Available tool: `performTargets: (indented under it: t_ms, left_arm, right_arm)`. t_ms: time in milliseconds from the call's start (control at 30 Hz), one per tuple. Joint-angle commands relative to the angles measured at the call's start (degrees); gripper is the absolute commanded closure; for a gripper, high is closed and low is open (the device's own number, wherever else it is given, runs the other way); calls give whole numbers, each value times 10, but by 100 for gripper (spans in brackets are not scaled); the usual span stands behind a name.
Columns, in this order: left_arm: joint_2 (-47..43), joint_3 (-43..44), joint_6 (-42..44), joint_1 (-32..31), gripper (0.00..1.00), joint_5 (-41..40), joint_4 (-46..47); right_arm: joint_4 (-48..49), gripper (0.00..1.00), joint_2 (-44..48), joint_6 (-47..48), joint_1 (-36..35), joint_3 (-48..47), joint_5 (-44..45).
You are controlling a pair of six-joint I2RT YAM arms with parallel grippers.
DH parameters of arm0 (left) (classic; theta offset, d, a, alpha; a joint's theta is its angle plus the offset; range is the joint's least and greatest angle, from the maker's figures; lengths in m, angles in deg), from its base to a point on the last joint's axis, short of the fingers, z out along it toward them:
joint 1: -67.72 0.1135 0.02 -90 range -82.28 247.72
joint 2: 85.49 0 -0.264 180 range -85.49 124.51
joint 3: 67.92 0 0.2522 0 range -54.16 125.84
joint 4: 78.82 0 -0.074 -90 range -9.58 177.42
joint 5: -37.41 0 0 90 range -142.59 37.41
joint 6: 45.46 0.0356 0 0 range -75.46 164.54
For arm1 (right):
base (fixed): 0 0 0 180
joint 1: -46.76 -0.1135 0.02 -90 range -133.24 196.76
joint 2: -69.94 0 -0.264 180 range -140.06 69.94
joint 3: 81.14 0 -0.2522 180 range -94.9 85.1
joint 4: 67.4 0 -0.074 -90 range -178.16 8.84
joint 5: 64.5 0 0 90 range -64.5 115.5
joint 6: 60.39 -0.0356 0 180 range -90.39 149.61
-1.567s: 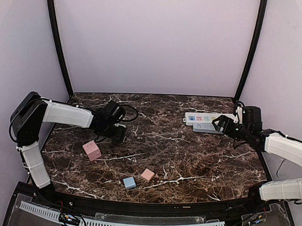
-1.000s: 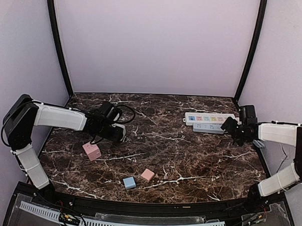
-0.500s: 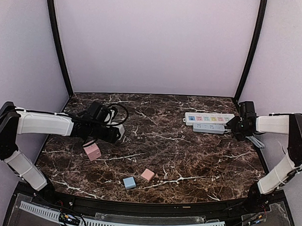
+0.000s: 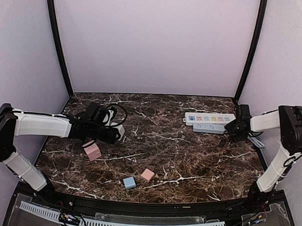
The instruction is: Insert the plug
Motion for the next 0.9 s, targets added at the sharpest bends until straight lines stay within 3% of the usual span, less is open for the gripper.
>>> performTargets:
  t_ms: [0, 367, 533, 667, 867]
  left_arm:
    - [-29, -8, 6, -3, 62, 5, 14]
    - [-34, -14, 6, -3, 62, 4, 17]
    - [-36, -15, 7, -3, 62, 3, 17]
    - [-36, -15, 8, -3, 62, 2, 17]
    - [-37, -16, 8, -3, 62, 4, 18]
  right_arm:
    - [39, 57, -23, -22, 7, -21, 20]
    - [59, 63, -79, -23, 11, -55, 13]
    - [85, 86, -89, -6, 12, -49, -1]
    - [109, 98, -81, 33, 11, -34, -25]
    - [132, 100, -39, 59, 7, 19, -46]
